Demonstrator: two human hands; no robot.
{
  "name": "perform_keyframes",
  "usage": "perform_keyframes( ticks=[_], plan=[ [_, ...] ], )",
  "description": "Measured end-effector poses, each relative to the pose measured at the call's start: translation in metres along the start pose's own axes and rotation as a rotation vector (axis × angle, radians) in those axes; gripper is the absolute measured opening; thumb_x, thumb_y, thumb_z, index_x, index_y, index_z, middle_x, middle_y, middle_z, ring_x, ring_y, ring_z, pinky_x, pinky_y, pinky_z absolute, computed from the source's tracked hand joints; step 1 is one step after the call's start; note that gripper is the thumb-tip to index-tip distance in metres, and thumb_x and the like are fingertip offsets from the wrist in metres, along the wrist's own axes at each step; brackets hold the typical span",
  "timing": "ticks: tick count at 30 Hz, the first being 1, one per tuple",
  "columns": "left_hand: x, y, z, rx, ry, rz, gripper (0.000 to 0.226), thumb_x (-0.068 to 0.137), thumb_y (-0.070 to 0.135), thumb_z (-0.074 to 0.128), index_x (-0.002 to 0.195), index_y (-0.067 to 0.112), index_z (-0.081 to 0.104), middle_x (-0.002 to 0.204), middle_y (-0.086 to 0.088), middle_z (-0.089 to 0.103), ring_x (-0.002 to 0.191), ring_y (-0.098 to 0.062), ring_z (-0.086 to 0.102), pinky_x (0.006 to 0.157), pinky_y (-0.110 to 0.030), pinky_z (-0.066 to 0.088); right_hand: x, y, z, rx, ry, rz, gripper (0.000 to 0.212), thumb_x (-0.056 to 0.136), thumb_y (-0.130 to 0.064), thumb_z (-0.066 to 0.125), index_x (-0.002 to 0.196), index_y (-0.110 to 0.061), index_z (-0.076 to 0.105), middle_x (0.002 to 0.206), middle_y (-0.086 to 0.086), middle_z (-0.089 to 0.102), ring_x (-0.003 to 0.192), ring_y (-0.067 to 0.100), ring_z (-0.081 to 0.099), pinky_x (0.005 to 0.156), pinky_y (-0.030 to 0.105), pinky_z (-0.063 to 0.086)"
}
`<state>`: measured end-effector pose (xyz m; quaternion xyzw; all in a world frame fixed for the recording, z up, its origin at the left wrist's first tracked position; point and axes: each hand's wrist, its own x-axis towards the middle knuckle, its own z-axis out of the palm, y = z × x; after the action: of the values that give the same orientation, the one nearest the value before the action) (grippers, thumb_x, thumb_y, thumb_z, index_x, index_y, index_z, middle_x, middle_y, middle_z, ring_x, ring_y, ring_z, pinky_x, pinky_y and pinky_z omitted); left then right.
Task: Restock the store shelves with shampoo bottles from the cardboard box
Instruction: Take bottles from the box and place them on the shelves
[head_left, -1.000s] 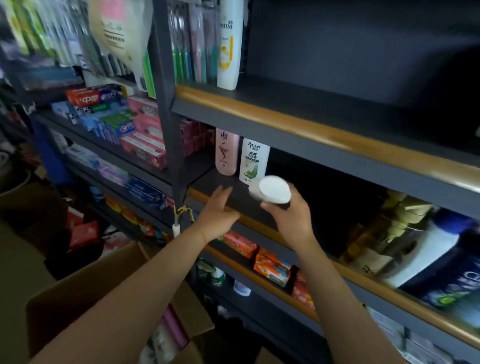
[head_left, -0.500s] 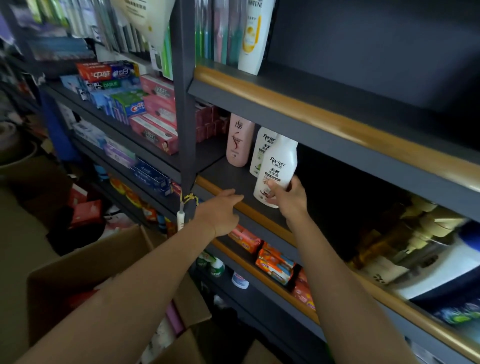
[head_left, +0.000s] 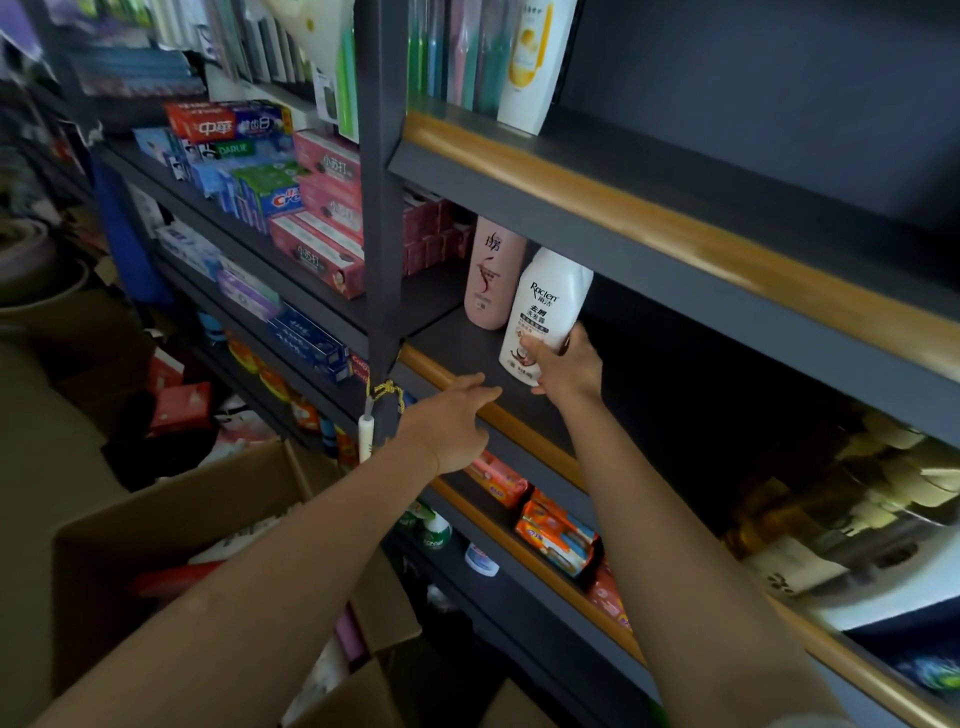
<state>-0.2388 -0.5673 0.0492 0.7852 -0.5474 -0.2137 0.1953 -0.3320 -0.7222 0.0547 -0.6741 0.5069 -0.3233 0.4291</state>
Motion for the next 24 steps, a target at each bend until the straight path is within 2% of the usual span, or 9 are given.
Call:
perform_keyframes(
  ticks=[6,8,10,11,13,14,17,21,24],
  plan=[
    [0.002,-0.008,0.006,-0.045,0.07,0.049,0.06,0.096,0.019,0.051,0.151,0.038,0.036,0.163,0.019,0.016,0.12,-0.012,0.055,0.08,-0.026,0.044,-0.001,0.006,0.008,0.058,0.074,0.06,0.067,0.076,-0.034,0.082,0.126,-0.013,0.043,0.131,0.013,0.05,0.107,0.029,0.063,0.066,0.041,0.063],
    [-0.007,-0.027,0.013,-0.115,0.199,0.129,0.06,0.096,0.017,0.053,0.15,0.037,0.038,0.161,0.017,0.02,0.11,-0.01,0.054,0.077,-0.023,0.043,-0.019,0.005,0.01,0.004,0.165,-0.017,0.065,0.078,-0.032,0.082,0.122,-0.008,0.041,0.13,0.017,0.045,0.105,0.029,0.059,0.066,0.026,0.059],
    [-0.021,-0.058,0.022,-0.199,0.365,0.153,0.059,0.096,0.014,0.057,0.149,0.034,0.04,0.158,0.015,0.026,0.1,-0.006,0.053,0.072,-0.023,0.048,-0.046,0.0,0.016,0.031,0.26,-0.192,0.045,0.087,-0.024,0.073,0.116,-0.005,0.045,0.122,0.016,0.052,0.101,0.025,0.059,0.059,0.004,0.044],
    [-0.03,-0.078,0.028,-0.237,0.433,0.117,0.057,0.096,0.013,0.057,0.148,0.031,0.043,0.155,0.012,0.031,0.103,-0.008,0.055,0.074,-0.026,0.051,-0.063,-0.004,0.023,0.076,0.252,-0.271,0.031,0.091,-0.02,0.067,0.112,-0.006,0.049,0.11,0.012,0.058,0.094,0.02,0.06,0.059,0.002,0.04],
    [-0.055,-0.124,0.046,-0.321,0.514,-0.03,0.05,0.095,0.009,0.057,0.142,0.021,0.048,0.146,0.002,0.04,0.11,-0.019,0.057,0.083,-0.035,0.054,-0.094,-0.002,0.056,0.107,0.08,-0.39,0.009,0.093,-0.016,0.059,0.1,-0.017,0.054,0.083,-0.004,0.06,0.074,0.008,0.059,0.065,0.012,0.043],
    [-0.07,-0.149,0.056,-0.355,0.535,-0.131,0.048,0.094,0.007,0.056,0.14,0.018,0.05,0.142,-0.003,0.042,0.109,-0.024,0.057,0.086,-0.039,0.053,-0.108,0.005,0.079,0.09,-0.05,-0.4,0.008,0.093,-0.02,0.057,0.095,-0.027,0.054,0.075,-0.008,0.059,0.068,0.007,0.058,0.066,0.021,0.047],
    [-0.13,-0.224,0.089,-0.374,0.568,-0.499,0.044,0.091,0.005,0.058,0.134,0.013,0.055,0.136,-0.012,0.046,0.114,-0.032,0.056,0.093,-0.043,0.05,-0.149,0.042,0.157,-0.038,-0.477,-0.293,0.004,0.091,-0.033,0.051,0.088,-0.033,0.052,0.07,-0.002,0.06,0.06,0.019,0.058,0.06,0.04,0.05],
    [-0.202,-0.296,0.119,-0.111,0.585,-0.841,0.048,0.079,0.01,0.068,0.125,0.005,0.061,0.139,-0.027,0.046,0.127,-0.048,0.044,0.099,-0.054,0.039,-0.206,0.113,0.242,-0.253,-0.949,-0.04,0.009,0.097,-0.018,0.053,0.089,-0.018,0.057,0.082,0.01,0.063,0.068,0.024,0.061,0.062,0.037,0.05],
    [-0.245,-0.334,0.137,-0.105,0.561,-1.087,0.085,0.077,0.017,0.069,0.152,0.008,0.03,0.156,-0.026,0.028,0.142,-0.045,0.029,0.109,-0.06,0.029,-0.237,0.163,0.287,-0.381,-1.069,0.227,0.01,0.098,-0.015,0.052,0.088,-0.016,0.054,0.083,0.015,0.062,0.07,0.028,0.063,0.059,0.035,0.05]
  ],
)
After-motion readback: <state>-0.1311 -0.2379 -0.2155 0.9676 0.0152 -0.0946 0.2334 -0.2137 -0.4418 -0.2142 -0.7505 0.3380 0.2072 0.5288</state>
